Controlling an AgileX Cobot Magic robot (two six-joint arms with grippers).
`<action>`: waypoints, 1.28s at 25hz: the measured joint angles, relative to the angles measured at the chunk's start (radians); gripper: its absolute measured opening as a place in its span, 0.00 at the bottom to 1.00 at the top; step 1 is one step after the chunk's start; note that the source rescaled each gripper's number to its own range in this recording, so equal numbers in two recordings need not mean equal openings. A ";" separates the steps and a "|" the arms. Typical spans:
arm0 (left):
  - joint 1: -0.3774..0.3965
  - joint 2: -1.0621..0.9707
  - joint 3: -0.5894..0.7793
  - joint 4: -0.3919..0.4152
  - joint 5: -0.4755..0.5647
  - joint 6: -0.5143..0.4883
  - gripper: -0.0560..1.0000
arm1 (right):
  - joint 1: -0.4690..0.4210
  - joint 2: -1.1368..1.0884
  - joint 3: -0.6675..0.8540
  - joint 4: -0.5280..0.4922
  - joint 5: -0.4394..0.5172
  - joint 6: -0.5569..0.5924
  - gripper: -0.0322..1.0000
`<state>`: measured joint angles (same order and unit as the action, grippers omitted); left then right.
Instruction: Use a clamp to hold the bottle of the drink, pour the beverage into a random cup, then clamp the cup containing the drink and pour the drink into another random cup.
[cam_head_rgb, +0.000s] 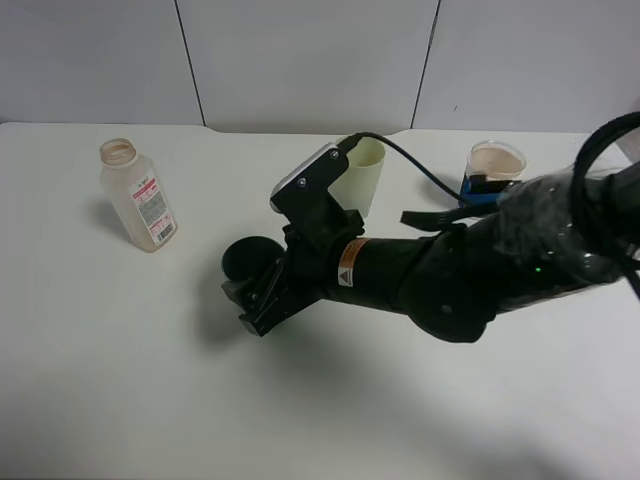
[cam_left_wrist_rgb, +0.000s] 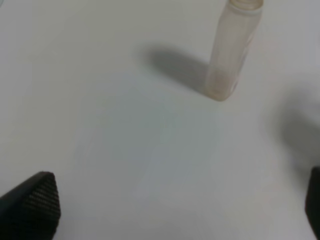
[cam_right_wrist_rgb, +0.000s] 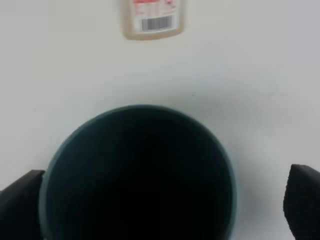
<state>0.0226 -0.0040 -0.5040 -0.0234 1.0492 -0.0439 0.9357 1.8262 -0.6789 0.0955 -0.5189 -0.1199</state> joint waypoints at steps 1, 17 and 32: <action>0.000 0.000 0.000 0.000 0.000 0.000 1.00 | 0.000 -0.022 0.006 0.014 0.014 -0.018 0.75; 0.000 0.000 0.000 0.000 0.000 0.000 1.00 | -0.232 -0.446 0.054 -0.152 0.190 -0.007 0.75; 0.000 0.000 0.000 0.000 0.000 0.000 1.00 | -0.859 -0.756 0.054 -0.331 0.574 0.146 0.75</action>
<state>0.0226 -0.0040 -0.5040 -0.0234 1.0492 -0.0439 0.0771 1.0699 -0.6254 -0.2351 0.0551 0.0261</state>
